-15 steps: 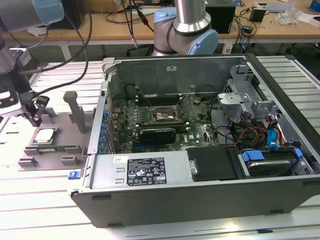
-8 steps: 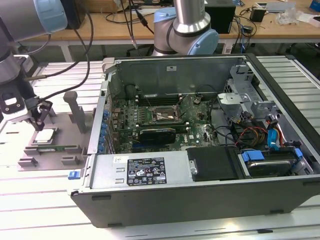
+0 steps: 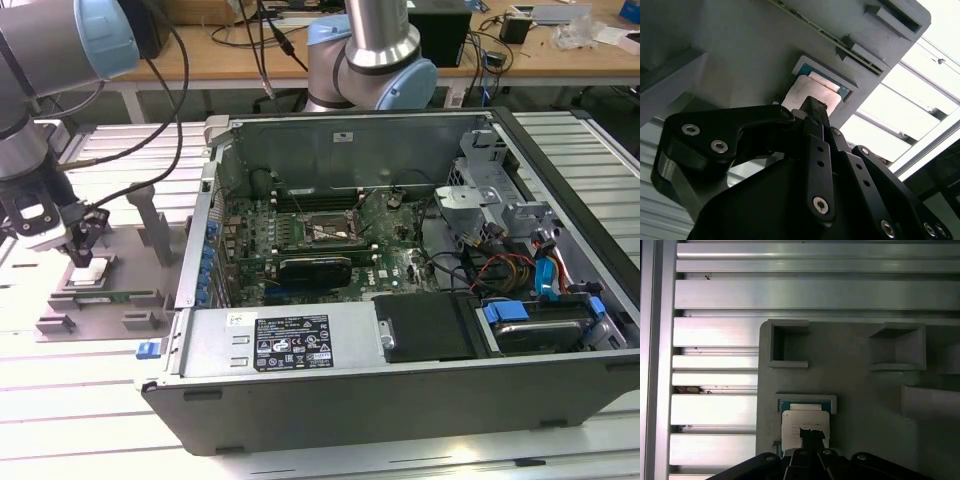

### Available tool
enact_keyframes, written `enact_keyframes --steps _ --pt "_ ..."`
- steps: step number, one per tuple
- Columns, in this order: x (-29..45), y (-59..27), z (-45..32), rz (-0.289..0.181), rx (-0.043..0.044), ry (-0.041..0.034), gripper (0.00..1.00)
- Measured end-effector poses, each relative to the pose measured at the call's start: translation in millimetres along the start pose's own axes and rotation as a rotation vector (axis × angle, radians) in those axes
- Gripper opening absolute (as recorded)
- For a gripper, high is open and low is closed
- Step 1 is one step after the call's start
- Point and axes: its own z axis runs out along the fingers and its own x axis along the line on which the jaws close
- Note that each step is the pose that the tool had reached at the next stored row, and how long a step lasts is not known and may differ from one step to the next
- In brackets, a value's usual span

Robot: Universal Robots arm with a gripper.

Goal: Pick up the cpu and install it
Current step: 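Pick up the cpu and move it towards the insertion slot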

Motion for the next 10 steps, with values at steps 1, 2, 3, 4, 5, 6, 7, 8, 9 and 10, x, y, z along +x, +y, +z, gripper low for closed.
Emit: enact_keyframes --steps 1,2,3,4,5,6,7,8,9,10 --pt "0.0 0.0 0.0 0.000 0.0000 0.0000 0.10" --pt "0.0 0.0 0.1 0.000 0.0000 -0.0001 0.10" --pt "0.0 0.0 0.1 0.000 0.0000 -0.0001 0.10" --pt "0.0 0.0 0.1 0.000 0.0000 -0.0001 0.16" --pt "0.1 0.0 0.1 0.000 0.0000 -0.0001 0.23" --pt "0.0 0.0 0.1 0.000 -0.0001 -0.0002 0.23" --pt "0.0 0.0 0.1 0.000 -0.0001 -0.0002 0.29" --pt "0.1 0.1 0.1 0.000 -0.0001 -0.0002 0.36" --pt "0.1 0.1 0.1 0.000 -0.0001 -0.0001 0.47" --pt "0.1 0.1 0.1 0.000 -0.0001 -0.0002 0.54"
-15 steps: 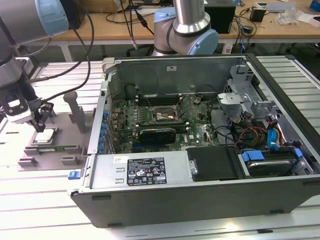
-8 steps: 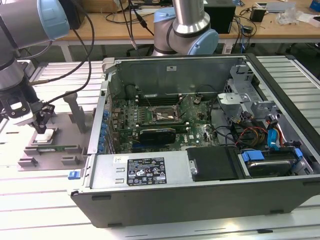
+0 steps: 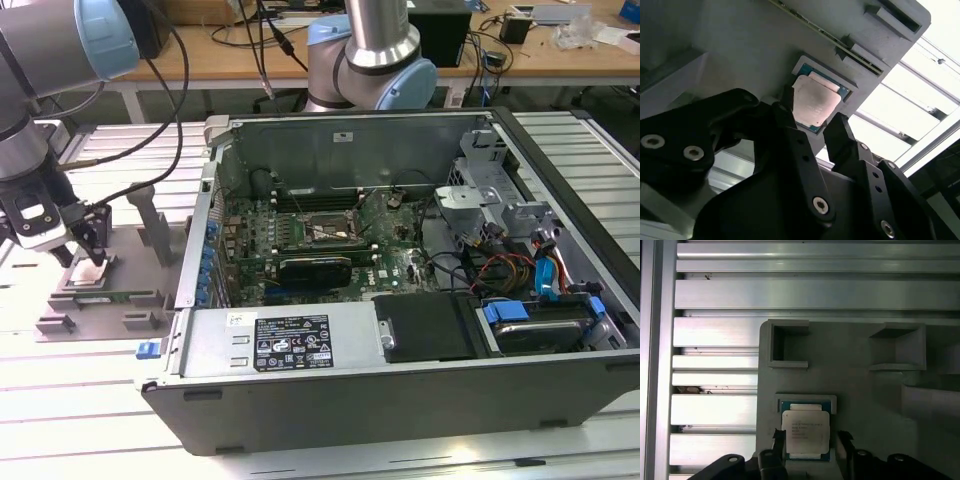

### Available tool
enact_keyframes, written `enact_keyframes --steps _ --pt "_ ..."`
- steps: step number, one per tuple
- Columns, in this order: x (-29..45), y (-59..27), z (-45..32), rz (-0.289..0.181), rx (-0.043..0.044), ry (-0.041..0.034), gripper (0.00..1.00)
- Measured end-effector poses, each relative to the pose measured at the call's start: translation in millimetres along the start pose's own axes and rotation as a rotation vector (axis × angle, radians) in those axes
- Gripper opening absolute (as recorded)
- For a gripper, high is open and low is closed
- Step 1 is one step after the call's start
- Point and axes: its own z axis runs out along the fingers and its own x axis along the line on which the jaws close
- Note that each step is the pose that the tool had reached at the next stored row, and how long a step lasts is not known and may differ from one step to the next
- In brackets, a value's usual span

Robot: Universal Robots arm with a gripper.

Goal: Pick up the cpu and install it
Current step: 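Pick up the cpu and move it towards the insertion slot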

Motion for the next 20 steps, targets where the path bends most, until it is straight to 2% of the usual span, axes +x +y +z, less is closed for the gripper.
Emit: enact_keyframes --steps 2,3,9,12,20 --pt "0.0 0.0 0.0 0.000 0.0000 0.0000 0.54" --pt "0.0 0.0 0.0 0.000 0.0000 0.0001 0.60" --pt "-0.1 1.2 11.6 0.000 0.0078 0.0000 0.60" --pt "0.2 2.5 14.9 0.000 0.0147 0.0001 0.60" --pt "2.8 5.0 21.1 0.000 0.0178 0.0000 0.60"
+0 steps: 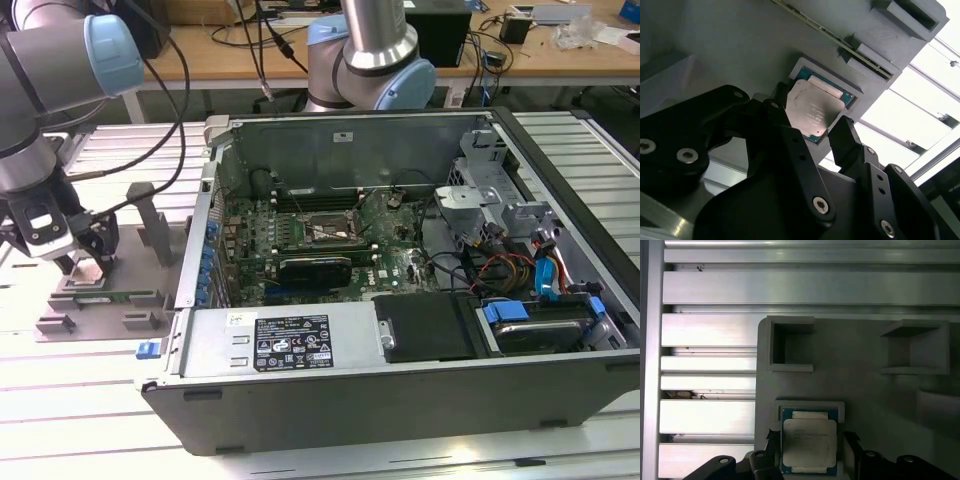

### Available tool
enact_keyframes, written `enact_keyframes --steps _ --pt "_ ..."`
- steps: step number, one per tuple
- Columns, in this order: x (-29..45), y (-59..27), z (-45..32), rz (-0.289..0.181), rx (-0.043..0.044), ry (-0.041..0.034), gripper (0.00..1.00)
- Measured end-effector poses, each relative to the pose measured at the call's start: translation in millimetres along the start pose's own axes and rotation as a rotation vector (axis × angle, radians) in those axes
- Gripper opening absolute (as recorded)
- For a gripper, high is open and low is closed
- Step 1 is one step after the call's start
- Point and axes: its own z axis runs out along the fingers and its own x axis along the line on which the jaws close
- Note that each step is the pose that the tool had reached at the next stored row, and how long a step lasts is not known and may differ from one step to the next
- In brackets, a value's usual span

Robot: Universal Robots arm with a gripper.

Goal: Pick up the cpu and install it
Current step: 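Pick up the cpu and move it towards the insertion slot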

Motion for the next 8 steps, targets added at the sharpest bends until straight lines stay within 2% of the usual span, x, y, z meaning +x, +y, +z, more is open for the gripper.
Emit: enact_keyframes --steps 8 --pt "1.1 1.8 5.9 0.000 0.0019 0.0001 0.60"
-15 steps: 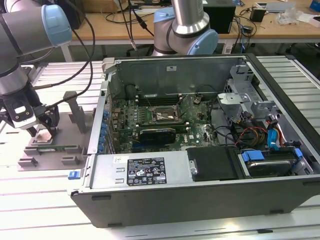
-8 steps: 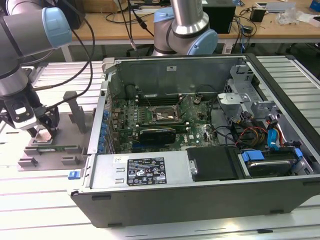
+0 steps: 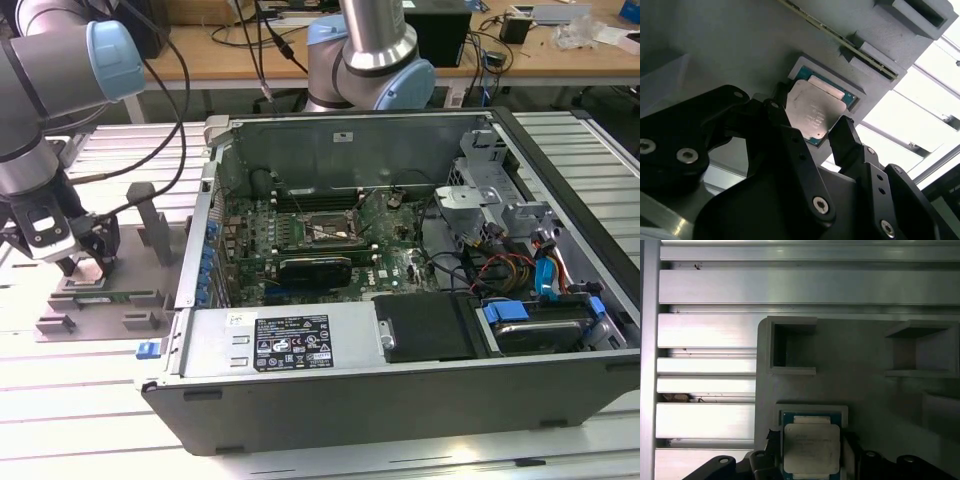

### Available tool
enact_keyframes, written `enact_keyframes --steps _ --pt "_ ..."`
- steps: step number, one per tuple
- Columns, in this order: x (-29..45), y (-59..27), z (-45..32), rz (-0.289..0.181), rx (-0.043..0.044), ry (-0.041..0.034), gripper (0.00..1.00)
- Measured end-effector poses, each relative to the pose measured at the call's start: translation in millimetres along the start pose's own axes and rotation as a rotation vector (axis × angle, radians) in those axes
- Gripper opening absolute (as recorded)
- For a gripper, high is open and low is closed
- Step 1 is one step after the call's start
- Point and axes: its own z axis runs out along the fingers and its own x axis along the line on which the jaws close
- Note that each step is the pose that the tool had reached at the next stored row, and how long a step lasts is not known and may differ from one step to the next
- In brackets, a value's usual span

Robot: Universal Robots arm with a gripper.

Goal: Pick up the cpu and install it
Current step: 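Pick up the cpu and move it towards the insertion slot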

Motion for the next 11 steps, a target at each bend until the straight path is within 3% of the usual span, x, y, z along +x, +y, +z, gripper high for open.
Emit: enact_keyframes --steps 9,11 --pt "0.0 0.0 0.1 0.000 0.0005 0.0000 0.60" --pt "0.1 0.1 0.1 0.000 0.0006 0.0001 0.54"
